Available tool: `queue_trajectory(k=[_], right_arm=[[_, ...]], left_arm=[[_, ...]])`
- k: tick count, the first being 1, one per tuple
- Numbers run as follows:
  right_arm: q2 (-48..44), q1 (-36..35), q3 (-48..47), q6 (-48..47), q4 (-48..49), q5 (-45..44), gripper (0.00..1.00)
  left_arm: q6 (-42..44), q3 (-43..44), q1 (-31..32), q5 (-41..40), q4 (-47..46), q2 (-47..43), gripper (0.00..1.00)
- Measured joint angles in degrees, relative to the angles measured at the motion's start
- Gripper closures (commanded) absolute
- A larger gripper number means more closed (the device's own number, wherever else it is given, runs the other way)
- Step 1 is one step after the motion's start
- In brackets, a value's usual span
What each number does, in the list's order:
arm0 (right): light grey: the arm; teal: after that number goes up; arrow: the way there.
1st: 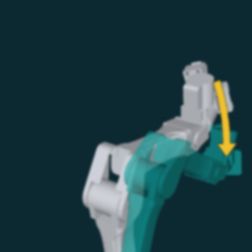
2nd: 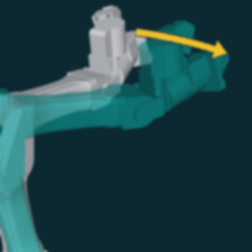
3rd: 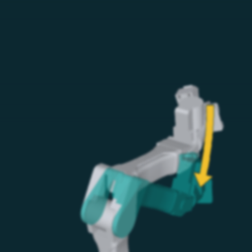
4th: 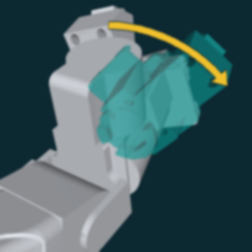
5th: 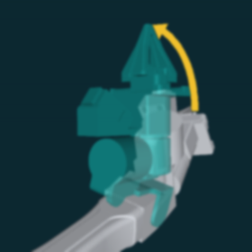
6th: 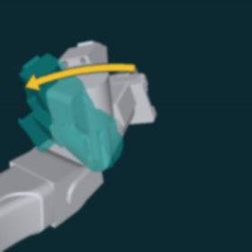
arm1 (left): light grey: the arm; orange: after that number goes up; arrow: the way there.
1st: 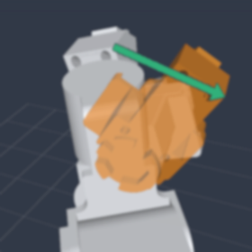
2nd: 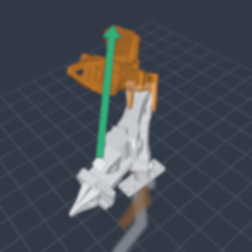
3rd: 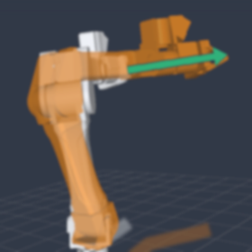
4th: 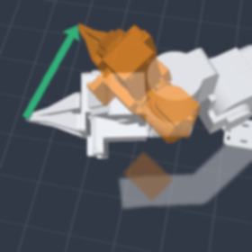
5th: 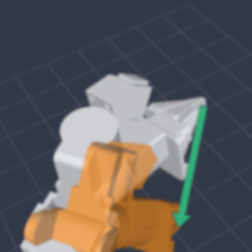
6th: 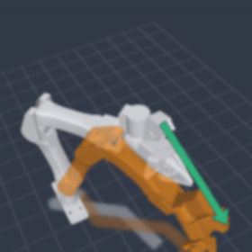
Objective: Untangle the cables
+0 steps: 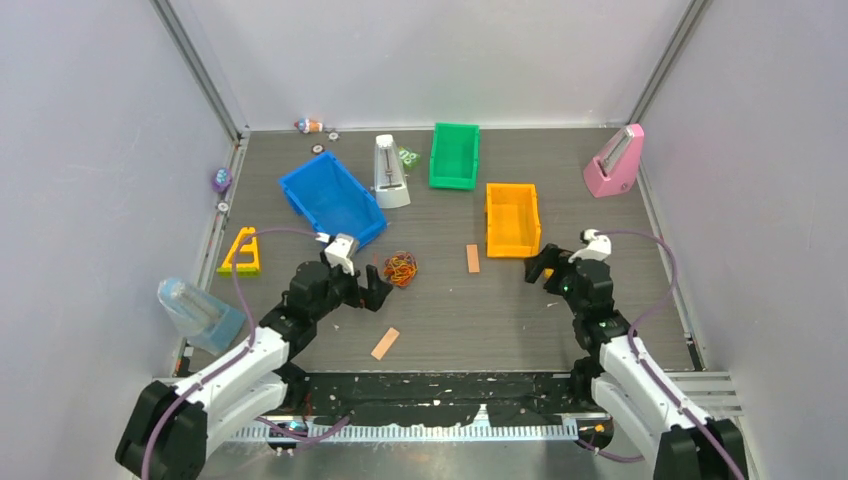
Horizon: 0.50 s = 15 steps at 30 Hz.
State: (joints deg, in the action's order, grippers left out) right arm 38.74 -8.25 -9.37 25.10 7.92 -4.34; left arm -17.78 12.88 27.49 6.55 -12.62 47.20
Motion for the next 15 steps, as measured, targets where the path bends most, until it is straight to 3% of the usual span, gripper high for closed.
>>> queue_trajectory(k=[7,15], right_arm=[[8.94,-14.21,-3.91,-4.92,5.64,2.54,0.05],[13.92,-16.06,-4.24,-6.91,12.17,2.51,0.05]], left_arm=[[0.37,4.96,0.00,6.51,-2.12,7.58,0.07],[-1.16,10.84,0.55,9.35,-4.63,18.80,0.18]])
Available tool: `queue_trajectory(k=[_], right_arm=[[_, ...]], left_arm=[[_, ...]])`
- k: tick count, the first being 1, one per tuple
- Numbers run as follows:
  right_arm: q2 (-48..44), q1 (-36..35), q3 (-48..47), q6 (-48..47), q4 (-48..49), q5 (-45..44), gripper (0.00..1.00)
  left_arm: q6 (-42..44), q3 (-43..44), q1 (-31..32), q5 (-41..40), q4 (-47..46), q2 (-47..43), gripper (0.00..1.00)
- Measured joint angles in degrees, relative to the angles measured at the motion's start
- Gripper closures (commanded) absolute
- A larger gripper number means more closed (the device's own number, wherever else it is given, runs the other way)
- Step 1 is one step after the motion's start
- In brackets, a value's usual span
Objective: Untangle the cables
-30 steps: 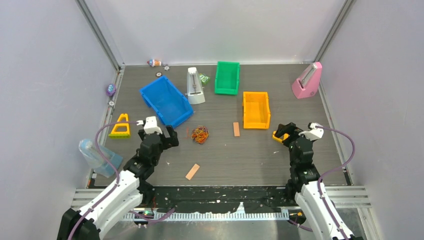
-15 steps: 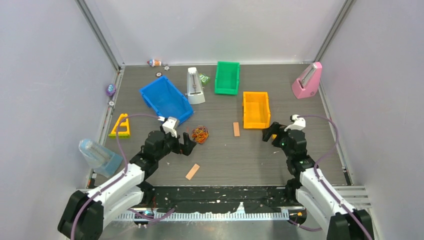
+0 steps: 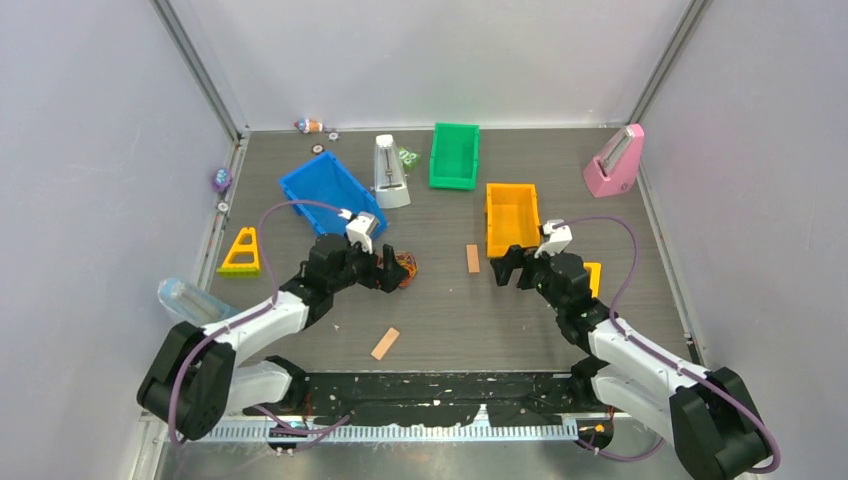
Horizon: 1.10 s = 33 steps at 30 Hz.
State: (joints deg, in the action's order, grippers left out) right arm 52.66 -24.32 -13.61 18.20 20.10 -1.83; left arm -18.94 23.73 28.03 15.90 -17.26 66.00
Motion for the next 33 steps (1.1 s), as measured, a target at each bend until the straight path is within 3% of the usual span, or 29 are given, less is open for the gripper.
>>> queue_trajectory(k=[7,10,12,15,19,21,23,27,28,33], right_arm=[[-0.70,0.00,0.70,-0.48,3.02,0.59,0.05],[-0.68,0.00,0.79,-0.74,3.67,2.03,0.02],[-0.66,-0.15,0.79,-1.01,4.20,3.10,0.02],[-0.24,-1.53,0.79,-1.77,4.98,4.04,0.01],[1.90,-4.48,0.59,-3.23,5.22,5.27,0.00],[3.32,-5.68,0.24,-4.00,5.07,5.77,0.00],[4.24,-6.36,-0.26,-4.57,5.01,5.99,0.00],[4.90,-7.19,-1.09,-5.22,5.09,6.01,0.00],[5.01,-7.34,-1.25,-5.42,5.11,6.01,0.00],[5.75,-8.22,-1.84,-6.29,5.14,6.67,0.00]], left_arm=[[-0.09,4.09,0.48,-1.88,1.42,6.03,0.27],[0.02,5.38,0.48,-3.21,3.43,8.70,0.40],[0.42,6.29,0.48,-4.50,5.35,10.32,0.44],[1.68,6.36,0.48,-5.44,6.97,10.97,0.45],[2.89,6.54,0.48,-5.31,7.50,11.76,0.34],[2.99,7.63,0.48,-5.16,8.48,13.33,0.36],[3.17,9.38,0.48,-4.63,9.31,15.58,0.52],[3.61,12.24,0.48,-2.45,10.36,18.18,0.94],[3.82,12.63,0.48,-1.86,10.43,18.34,1.00],[4.44,12.87,0.48,2.51,10.21,18.38,1.00]])
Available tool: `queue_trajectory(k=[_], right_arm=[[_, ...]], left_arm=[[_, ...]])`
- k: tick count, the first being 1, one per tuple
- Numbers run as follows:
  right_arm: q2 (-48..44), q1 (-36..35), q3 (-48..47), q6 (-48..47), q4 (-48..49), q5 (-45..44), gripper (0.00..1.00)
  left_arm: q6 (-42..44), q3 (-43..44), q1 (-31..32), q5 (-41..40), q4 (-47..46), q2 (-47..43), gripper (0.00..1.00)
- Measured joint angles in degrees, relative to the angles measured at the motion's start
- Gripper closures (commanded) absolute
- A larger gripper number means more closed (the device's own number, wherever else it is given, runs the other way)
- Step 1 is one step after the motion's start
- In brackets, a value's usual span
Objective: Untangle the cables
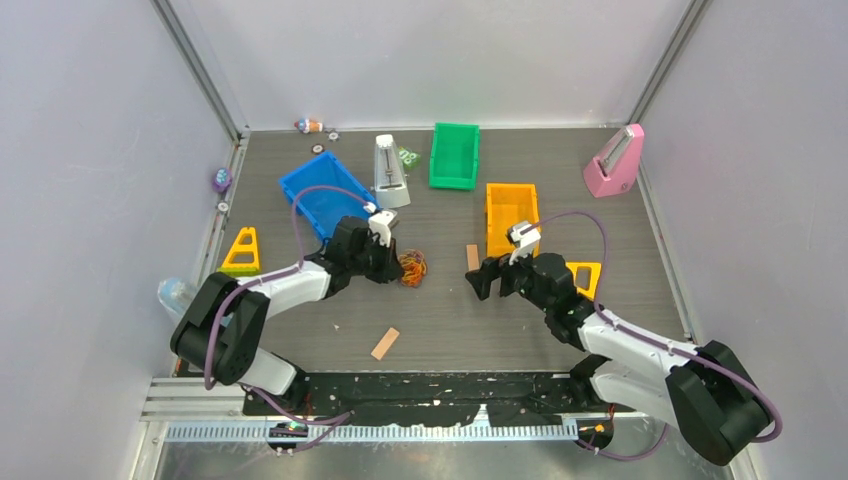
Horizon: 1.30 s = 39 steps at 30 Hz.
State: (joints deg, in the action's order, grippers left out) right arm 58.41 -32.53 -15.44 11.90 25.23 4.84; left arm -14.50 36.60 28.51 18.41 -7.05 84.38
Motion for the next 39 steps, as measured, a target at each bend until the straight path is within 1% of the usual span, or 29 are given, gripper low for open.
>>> queue_trajectory(k=[5,9,13,18,19,21,24,25,26,27,28,30,32,35,39], right_arm=[[2.25,-1.44,-0.96,-1.03,0.00,1.97,0.03],[4.13,-2.58,-2.34,-1.88,0.00,3.32,0.05],[7.65,-3.06,-4.70,-2.75,0.22,5.35,0.15],[15.47,-3.23,-9.60,-3.06,0.52,9.14,0.19],[16.79,-3.28,-10.51,-3.06,0.57,9.75,0.23],[20.04,-3.41,-12.72,-3.04,0.92,11.91,0.28],[24.09,-3.80,-15.54,-2.93,1.40,14.84,0.34],[24.98,-4.04,-16.06,-2.86,1.60,15.63,0.41],[25.86,-4.42,-16.55,-2.75,1.86,16.46,0.53],[26.45,-4.74,-16.87,-2.69,1.95,17.05,0.61],[27.17,-5.25,-17.27,-2.43,1.99,17.68,0.78],[28.09,-5.75,-17.90,-2.34,1.95,18.29,0.92],[28.39,-5.99,-18.34,-1.68,1.84,18.23,0.94],[28.02,-5.99,-18.29,-0.70,1.79,16.28,0.95],[23.17,-6.40,-15.58,1.14,1.75,10.60,0.94]], left_arm=[[-0.59,-0.74,0.00,7.67,-3.28,0.02,1.00],[-1.64,-0.83,0.13,12.17,-5.64,1.22,1.00],[-2.29,-0.81,0.28,16.02,-6.54,4.04,1.00],[-2.86,-0.11,1.14,18.84,-6.47,6.12,1.00],[-2.86,0.07,1.25,19.02,-6.47,6.34,1.00],[-2.84,0.31,1.46,19.23,-6.45,6.47,1.00],[-2.80,0.57,1.49,19.23,-6.36,6.47,1.00],[-2.80,0.68,1.51,19.23,-6.36,6.47,1.00],[-2.78,0.76,1.51,19.21,-6.34,6.49,1.00],[-2.78,0.83,1.53,19.21,-6.34,6.49,1.00],[-2.75,0.87,1.53,19.19,-6.29,6.49,1.00],[-2.60,0.90,1.53,19.10,-6.10,6.49,1.00],[-2.45,0.87,1.55,18.47,-5.92,6.40,1.00],[-1.97,-0.02,1.55,16.37,-6.10,4.22,1.00],[-1.84,-2.05,1.92,10.93,-6.10,-1.42,1.00]])
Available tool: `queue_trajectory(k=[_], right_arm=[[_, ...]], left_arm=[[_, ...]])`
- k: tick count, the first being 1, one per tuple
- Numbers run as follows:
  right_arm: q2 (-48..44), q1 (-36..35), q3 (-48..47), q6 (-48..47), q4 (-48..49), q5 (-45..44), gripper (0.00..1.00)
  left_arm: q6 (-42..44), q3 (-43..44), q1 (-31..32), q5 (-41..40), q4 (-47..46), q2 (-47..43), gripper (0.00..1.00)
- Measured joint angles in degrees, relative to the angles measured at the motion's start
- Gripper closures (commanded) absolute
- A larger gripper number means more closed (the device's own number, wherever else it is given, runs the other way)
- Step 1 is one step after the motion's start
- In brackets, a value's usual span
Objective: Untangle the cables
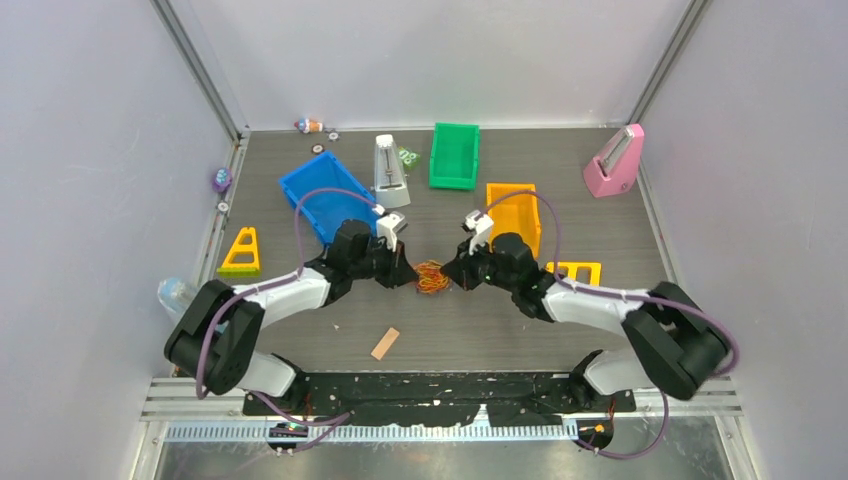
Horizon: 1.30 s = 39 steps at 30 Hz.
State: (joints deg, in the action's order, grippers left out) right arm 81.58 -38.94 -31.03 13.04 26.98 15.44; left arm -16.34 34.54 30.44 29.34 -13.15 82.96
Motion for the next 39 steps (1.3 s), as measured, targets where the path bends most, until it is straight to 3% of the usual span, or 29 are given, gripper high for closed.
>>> queue_trajectory(k=[7,11,13,14,15,18,23,28,33,34,39], right_arm=[[-14.25,-0.09,7.17,7.17,-2.69,-19.71,0.95],[-19.58,-0.50,11.54,12.48,-4.50,-27.12,0.85],[-22.10,-0.66,12.68,14.67,-6.38,-30.80,0.77],[-23.67,-0.42,13.20,15.32,-7.52,-33.77,0.65],[-25.03,-0.02,13.70,15.50,-8.41,-35.95,0.41],[-29.40,1.18,15.34,15.10,-9.77,-39.87,0.15],[-31.30,1.16,15.63,9.05,-10.23,-33.90,0.08],[-26.16,1.16,13.27,4.74,-11.21,-23.67,0.07],[-14.29,1.01,5.31,2.89,-11.19,-13.92,0.10],[-12.04,0.83,3.65,2.67,-11.08,-12.44,0.11],[-3.61,0.09,-1.97,2.25,-9.90,-7.21,0.18]], left_arm=[[-3.21,-1.55,-3.96,-7.13,-0.61,-3.23,1.00],[-4.81,-2.71,-4.50,-7.10,-1.01,-4.68,1.00],[-4.83,-3.45,-4.46,-7.72,-0.94,-6.40,1.00],[-4.59,-3.87,-4.66,-8.81,-0.39,-7.28,1.00],[-4.44,-4.37,-5.22,-10.12,0.74,-8.33,1.00],[-4.17,-4.83,-6.34,-13.29,5.42,-10.75,1.00],[-3.93,-5.95,-6.56,-12.98,6.99,-13.49,1.00],[-3.69,-6.32,-6.56,-10.40,7.02,-10.73,0.71],[-3.58,-8.76,-6.56,-9.03,5.62,-11.80,0.22],[-3.67,-9.49,-6.56,-8.96,5.40,-12.61,0.16],[-3.28,-9.99,-6.45,-9.42,6.43,-18.58,0.12]])
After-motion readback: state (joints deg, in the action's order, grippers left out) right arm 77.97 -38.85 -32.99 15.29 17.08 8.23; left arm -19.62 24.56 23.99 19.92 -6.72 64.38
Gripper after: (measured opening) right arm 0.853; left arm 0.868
